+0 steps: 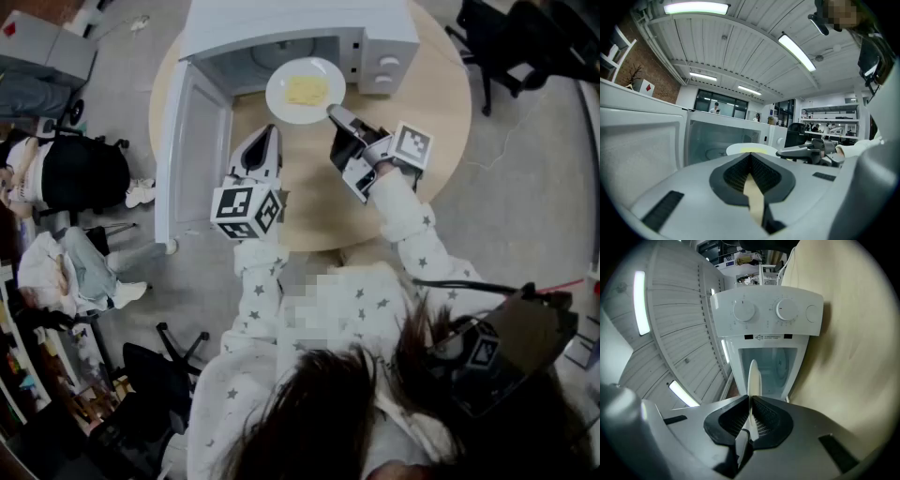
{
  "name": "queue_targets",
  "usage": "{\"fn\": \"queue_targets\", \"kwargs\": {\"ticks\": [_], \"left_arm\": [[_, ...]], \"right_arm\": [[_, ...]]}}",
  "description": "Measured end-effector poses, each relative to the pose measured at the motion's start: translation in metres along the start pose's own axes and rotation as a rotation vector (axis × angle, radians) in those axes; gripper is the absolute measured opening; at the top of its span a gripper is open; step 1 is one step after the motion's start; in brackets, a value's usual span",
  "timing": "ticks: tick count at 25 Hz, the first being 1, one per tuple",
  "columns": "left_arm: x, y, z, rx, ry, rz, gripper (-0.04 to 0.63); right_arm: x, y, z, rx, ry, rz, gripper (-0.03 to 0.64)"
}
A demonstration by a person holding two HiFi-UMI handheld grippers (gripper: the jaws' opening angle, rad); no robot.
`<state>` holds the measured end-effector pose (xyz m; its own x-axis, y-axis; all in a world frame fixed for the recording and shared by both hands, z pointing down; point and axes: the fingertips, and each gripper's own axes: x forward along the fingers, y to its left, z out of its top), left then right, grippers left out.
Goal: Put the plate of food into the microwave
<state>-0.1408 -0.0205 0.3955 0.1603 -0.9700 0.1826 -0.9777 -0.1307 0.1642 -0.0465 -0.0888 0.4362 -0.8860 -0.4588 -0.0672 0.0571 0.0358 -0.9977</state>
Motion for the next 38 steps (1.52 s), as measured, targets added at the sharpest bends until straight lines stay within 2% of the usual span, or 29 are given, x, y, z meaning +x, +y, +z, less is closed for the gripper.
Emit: {"fn": "queue_targets", "kwargs": {"ticks": [4,8,10,18,23,27,38], "left_arm": [[0.004,0.006,0.002,-0.013,-0.006,0.018,0.002],[0.064,0.072,0.000,-0.035,0.004,0.058,0.002],[0.080,0.087,0.002,-0.040,0.005,0.068,0.002],[0.077,0.073,0.009,-0.037,0.017,0.061,0.002],[0.078,0.061,0.008,-0.050,0.047,0.032,0.002],[0.084,0.057,0.002,-0.058,0.062,0.012,0.002],[0.099,0.044,-0.002,-0.081,0.072,-0.047,0.002]], "right_arm": [[0.009,0.001,0.000,-0.001,0.016,-0.004,0.018],[0.089,-0.035,0.031,0.013,0.057,-0.054,0.018],[0.109,-0.044,0.039,0.018,0.069,-0.079,0.018],[0.104,-0.041,0.039,0.033,0.030,-0.124,0.018],[0.098,-0.045,0.041,0.056,-0.019,-0.157,0.018],[0.102,-0.050,0.044,0.066,-0.045,-0.149,0.018],[0.092,-0.057,0.056,0.057,-0.128,-0.204,0.018]]}}
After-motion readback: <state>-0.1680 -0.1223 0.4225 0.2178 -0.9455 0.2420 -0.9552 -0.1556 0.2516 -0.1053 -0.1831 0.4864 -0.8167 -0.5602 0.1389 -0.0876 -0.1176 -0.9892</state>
